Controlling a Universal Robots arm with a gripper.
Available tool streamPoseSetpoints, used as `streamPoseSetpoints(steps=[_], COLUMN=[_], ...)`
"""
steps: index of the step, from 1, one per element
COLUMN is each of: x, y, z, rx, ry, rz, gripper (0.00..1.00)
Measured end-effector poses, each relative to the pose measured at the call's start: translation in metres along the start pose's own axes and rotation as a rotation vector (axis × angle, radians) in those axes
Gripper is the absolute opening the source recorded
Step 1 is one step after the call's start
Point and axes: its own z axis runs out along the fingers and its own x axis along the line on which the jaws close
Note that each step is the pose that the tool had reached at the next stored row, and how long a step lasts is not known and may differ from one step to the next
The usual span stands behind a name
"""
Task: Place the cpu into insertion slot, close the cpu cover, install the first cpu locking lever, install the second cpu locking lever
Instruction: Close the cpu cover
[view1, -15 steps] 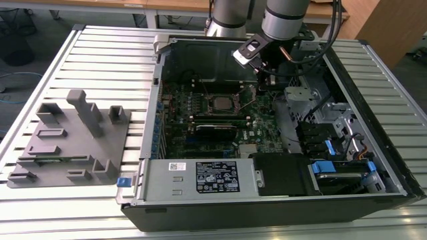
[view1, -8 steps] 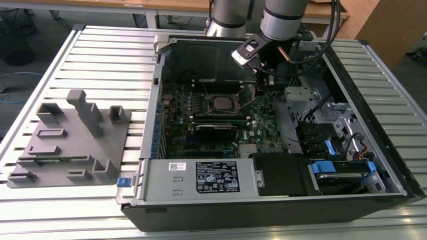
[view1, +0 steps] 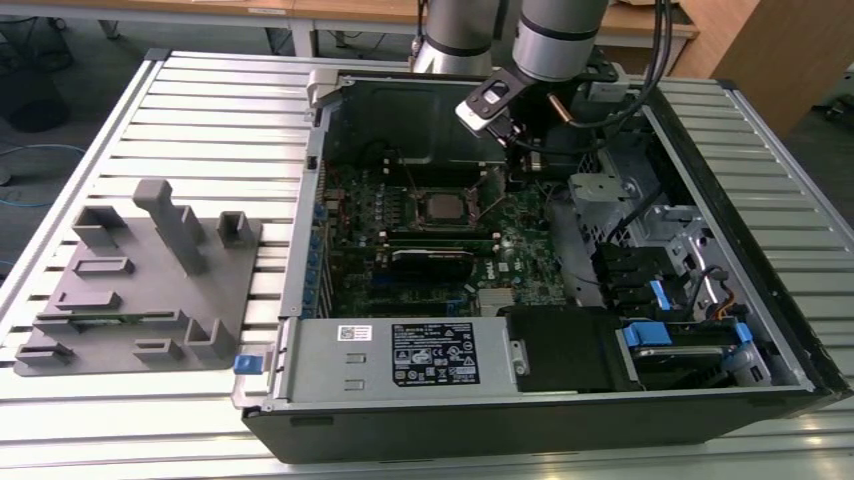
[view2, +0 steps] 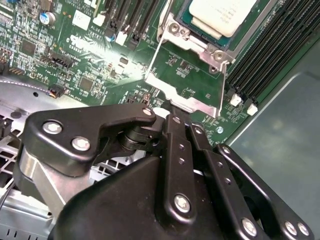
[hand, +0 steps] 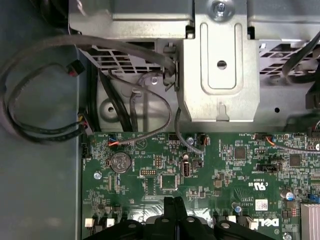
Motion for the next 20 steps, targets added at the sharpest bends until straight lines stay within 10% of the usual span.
streamPoseSetpoints(steps=[20], x=[-0.0001], y=[-0.0075], z=[0.0025], rx=[0.0000], ry=[-0.0025], rz=[0.000], gripper=[0.11])
